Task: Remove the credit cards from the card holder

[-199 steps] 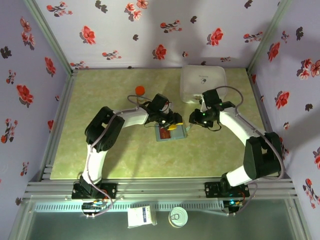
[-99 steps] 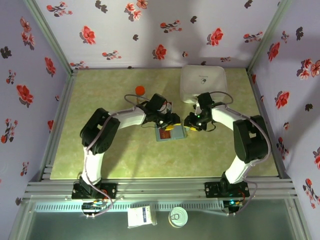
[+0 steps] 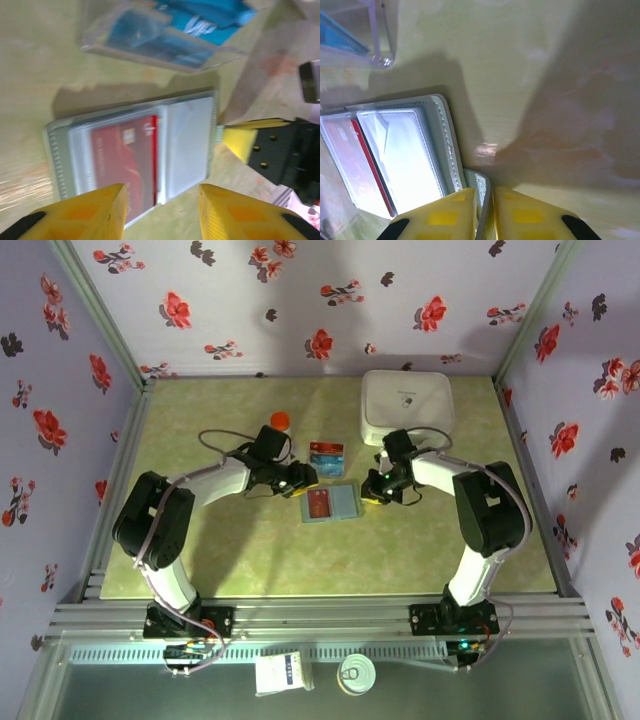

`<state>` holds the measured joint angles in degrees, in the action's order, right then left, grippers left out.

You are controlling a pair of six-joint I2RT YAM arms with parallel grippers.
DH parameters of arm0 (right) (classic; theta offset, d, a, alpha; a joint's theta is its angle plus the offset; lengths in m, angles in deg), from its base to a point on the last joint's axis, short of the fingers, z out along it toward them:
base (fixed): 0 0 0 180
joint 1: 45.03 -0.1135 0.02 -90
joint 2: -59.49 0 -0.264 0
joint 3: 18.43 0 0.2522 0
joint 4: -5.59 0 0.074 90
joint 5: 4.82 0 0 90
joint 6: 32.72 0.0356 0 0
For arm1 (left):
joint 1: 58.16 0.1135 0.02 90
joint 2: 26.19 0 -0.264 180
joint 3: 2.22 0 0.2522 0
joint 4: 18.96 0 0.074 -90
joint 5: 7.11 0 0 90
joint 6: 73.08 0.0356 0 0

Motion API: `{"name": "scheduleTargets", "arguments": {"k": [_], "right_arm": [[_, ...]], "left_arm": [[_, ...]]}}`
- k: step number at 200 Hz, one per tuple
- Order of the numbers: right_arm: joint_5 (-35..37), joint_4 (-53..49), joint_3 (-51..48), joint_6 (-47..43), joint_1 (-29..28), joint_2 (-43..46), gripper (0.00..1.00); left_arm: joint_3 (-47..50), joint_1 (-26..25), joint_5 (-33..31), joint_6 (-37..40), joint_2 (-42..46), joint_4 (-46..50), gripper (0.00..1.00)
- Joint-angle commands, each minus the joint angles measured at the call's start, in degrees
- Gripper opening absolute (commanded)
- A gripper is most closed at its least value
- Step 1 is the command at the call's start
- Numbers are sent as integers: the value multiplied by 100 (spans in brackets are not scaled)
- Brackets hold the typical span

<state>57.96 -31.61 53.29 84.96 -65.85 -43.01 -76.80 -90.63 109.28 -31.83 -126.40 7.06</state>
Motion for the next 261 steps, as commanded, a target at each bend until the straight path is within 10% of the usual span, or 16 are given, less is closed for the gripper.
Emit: {"name": "scheduleTargets", "arguments": {"k": [1, 112, 261], "right_arm": [[-83, 101, -38, 213, -193, -43, 17], [1456, -1216, 533, 333, -552, 1080, 30], [147, 594, 709, 1360, -1458, 53, 29]], "left_arm": [[203, 140, -136, 381, 185, 355, 38], [345, 408, 107, 788, -184, 401, 19], [569, 289, 222, 539, 21, 315, 14]]}}
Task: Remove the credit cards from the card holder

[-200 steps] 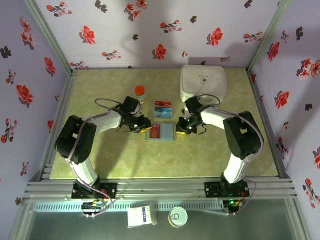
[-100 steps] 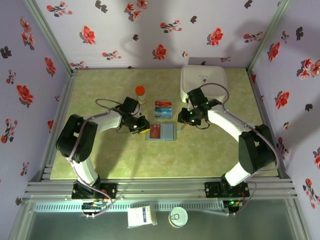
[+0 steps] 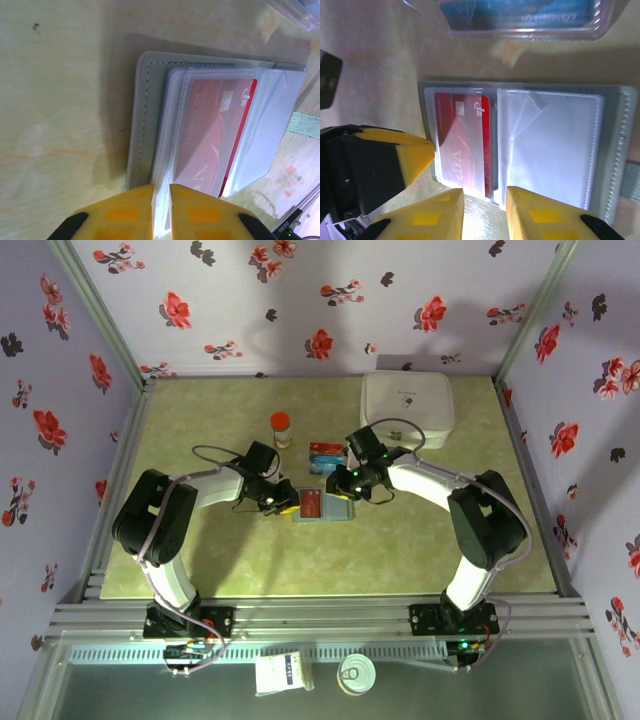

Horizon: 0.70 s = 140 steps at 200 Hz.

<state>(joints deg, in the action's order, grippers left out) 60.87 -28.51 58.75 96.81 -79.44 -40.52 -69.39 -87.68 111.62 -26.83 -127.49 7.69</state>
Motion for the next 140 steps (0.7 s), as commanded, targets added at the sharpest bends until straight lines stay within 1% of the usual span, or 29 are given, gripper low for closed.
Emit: {"name": "scheduleTargets", "arguments": {"k": [1, 27, 44, 90, 113, 140], "right_arm": [[-144, 288, 162, 181, -104, -208, 29], [-170, 449, 198, 279, -167, -412, 28], [-185, 557, 221, 332, -192, -520, 28], [-246, 806, 249, 459, -215, -759, 26], [-320, 953, 245, 523, -215, -871, 25], [-427, 1110, 268, 581, -215, -1020, 24]], "left_arm": [[-184, -4, -23, 44, 142, 264, 14], [-564, 42, -169, 233, 136, 620, 15], [-708, 34, -108, 253, 4, 650, 13], [-784, 17, 11, 323, -396, 562, 4], [-767, 25, 16, 411, -542, 581, 3], [-716, 34, -128, 506, -610, 677, 0]]}}
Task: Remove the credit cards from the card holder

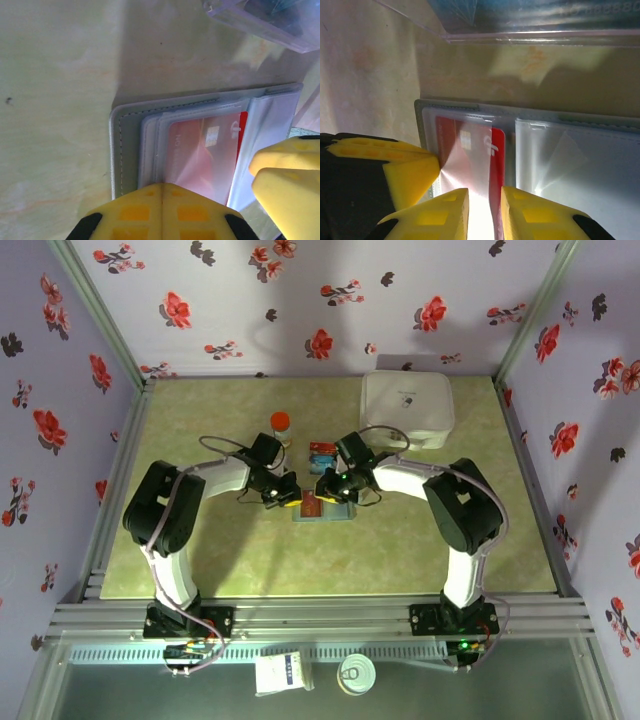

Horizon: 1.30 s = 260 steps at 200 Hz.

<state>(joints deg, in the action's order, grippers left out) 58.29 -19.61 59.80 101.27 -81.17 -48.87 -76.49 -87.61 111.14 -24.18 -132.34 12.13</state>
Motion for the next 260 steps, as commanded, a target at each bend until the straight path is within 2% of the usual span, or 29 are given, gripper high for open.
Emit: {"name": "scheduleTargets", "arguments": {"k": [1, 73, 101, 136, 153, 227, 260], "right_arm": [[-177, 225, 163, 136, -42, -194, 24], [-477, 475, 180, 197, -50, -484, 19], [-525, 388, 176, 127, -60, -466, 22], [407, -883, 485, -401, -142, -390, 24], [748, -1162, 552, -571, -183, -338, 24], [527, -206, 120, -367, -191, 360, 26], [571, -458, -20, -176, -192, 583, 27]], "left_arm": [[-5, 27, -94, 247, -125, 230, 0], [18, 36, -135, 218, -106, 214, 0], [28, 34, -142, 204, -78, 227, 0], [66, 45, -159, 182, -11, 222, 4], [75, 45, -146, 184, 15, 219, 6], [14, 36, -3, 82, 269, 171, 13], [-90, 23, -38, 161, 196, 284, 7]]}}
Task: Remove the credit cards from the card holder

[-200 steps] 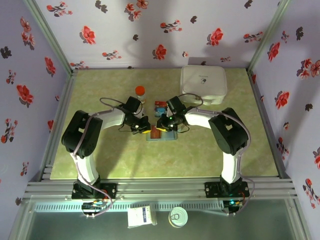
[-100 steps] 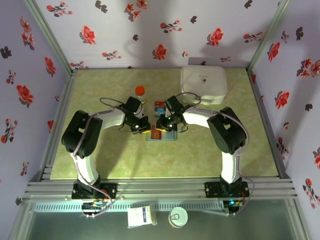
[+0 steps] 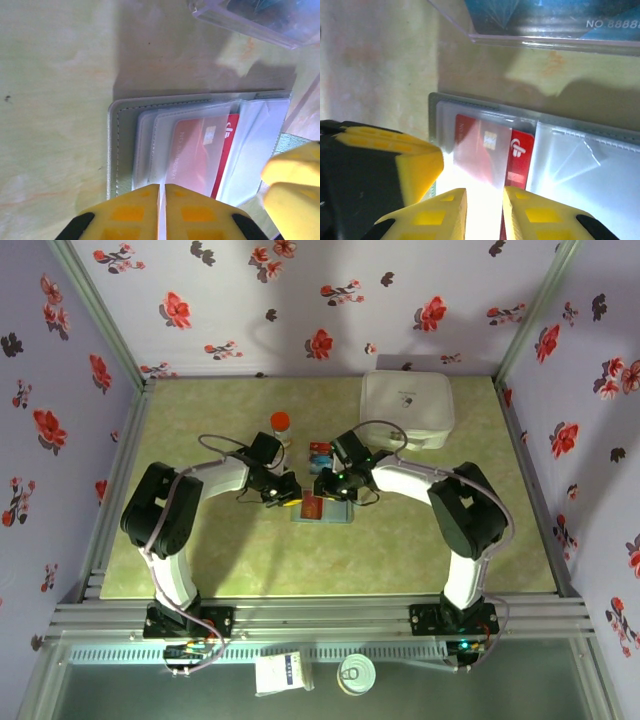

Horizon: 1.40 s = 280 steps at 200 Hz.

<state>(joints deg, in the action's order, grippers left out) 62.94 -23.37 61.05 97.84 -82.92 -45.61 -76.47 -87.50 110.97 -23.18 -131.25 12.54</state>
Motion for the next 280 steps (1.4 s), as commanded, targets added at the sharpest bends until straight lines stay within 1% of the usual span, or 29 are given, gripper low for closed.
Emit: {"name": "scheduleTargets", "arguments": {"k": [1, 14, 27, 58, 99, 141, 172, 199, 248, 280], "right_arm": [[106, -81, -145, 178, -17, 264, 27], [128, -6, -285, 274, -21, 329, 27], [94, 150, -416, 414, -25, 360, 27], [-212, 767, -684, 750, -43, 215, 27], [-351, 1031, -693, 831, -52, -78, 27], [-146, 614, -564, 657, -52, -275, 26], [-254, 787, -626, 648, -52, -127, 26], [-257, 890, -650, 724, -52, 29, 26], [-179, 762, -620, 708, -52, 78, 26], [56, 449, -603, 604, -52, 138, 26]], "left_arm": [[-98, 14, -25, 66, 84, 249, 7], [-141, -1, -103, 128, 9, 351, 3], [-166, -18, -200, 195, -42, 444, 1], [-90, -43, -152, 204, -181, 360, 1], [-81, -47, -76, 218, -276, 344, 1], [-125, -51, -96, 203, -143, 444, 0], [-251, -54, -92, 175, -8, 524, 0], [-417, -84, 89, 167, -47, 555, 1], [-498, -107, 64, 220, -182, 613, 0], [-534, -107, -247, 318, -63, 833, 0]]}}
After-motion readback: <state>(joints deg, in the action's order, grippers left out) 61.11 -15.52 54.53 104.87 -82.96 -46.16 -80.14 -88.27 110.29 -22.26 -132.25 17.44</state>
